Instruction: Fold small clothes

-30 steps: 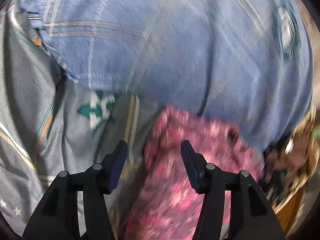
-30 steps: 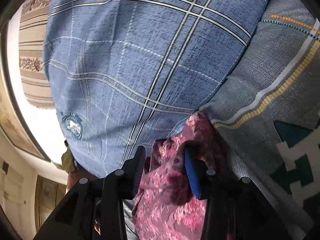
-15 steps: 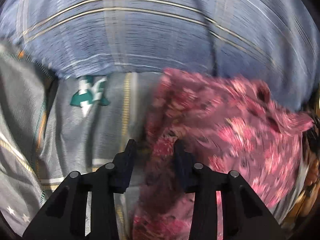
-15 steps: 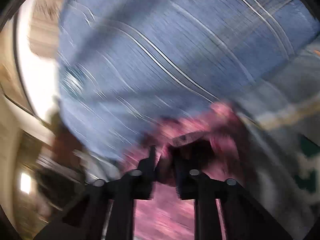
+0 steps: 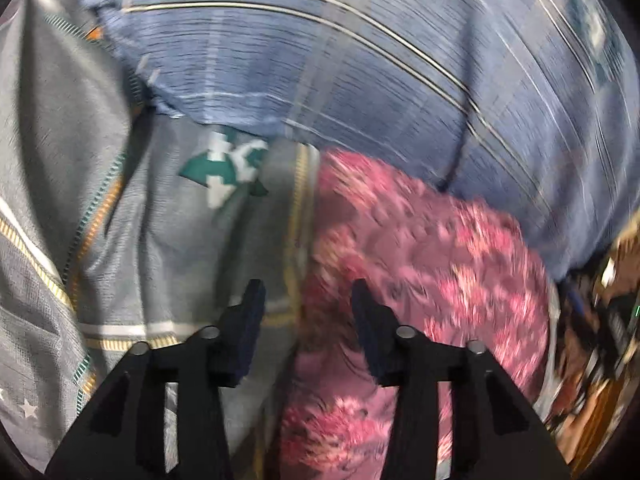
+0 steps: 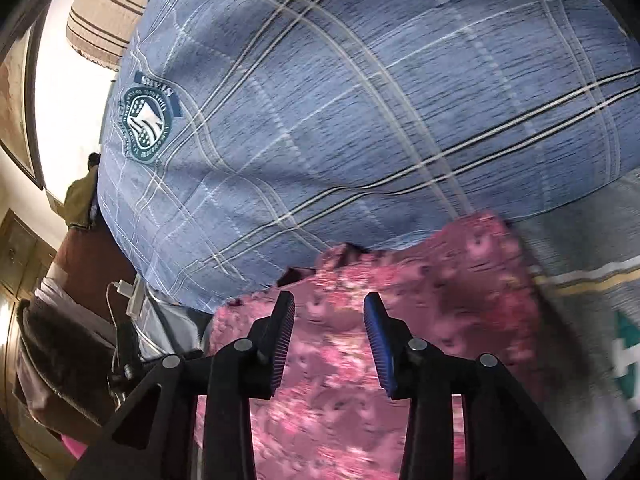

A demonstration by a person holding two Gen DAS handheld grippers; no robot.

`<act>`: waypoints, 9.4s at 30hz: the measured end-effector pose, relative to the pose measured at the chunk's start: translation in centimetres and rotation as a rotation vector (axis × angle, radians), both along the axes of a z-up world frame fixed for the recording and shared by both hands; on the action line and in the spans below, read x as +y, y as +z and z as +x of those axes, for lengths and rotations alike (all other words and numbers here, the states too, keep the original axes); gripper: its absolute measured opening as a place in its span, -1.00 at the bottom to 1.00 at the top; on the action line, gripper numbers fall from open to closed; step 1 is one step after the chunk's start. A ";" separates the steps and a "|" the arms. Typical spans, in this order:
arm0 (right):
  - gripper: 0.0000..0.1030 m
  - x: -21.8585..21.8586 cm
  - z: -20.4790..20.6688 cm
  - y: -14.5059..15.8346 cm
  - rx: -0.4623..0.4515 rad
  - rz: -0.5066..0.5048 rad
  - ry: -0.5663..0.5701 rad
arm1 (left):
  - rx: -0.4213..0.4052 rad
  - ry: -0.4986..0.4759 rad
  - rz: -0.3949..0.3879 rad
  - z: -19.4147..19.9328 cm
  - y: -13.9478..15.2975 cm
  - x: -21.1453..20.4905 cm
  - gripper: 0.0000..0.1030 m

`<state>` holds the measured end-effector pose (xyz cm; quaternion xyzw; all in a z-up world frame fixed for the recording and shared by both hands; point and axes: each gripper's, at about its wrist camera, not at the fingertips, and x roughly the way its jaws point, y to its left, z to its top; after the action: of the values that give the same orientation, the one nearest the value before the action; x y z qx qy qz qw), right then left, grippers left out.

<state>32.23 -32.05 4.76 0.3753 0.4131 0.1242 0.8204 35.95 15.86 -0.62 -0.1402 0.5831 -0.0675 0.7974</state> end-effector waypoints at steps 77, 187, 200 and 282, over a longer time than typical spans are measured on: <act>-0.05 -5.9 1.5 -3.6 0.190 -0.315 -0.094 | 0.022 0.072 -0.007 5.1 0.4 -3.2 0.33; -0.87 30.9 -12.4 2.0 -0.407 -0.598 0.463 | 0.049 0.086 -0.393 3.8 1.3 1.1 0.36; -0.87 31.1 -12.4 1.6 -0.393 -0.572 0.456 | 0.047 -0.081 -0.231 3.7 -0.2 -5.1 -0.51; -0.04 20.6 -14.5 -2.8 -0.075 -0.237 0.233 | 0.055 -0.590 0.236 2.4 3.1 -18.9 0.23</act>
<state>17.70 -11.46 1.98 0.2208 0.4347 0.1828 0.8537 38.37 -3.05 2.53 0.1265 0.6237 -0.2239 0.7382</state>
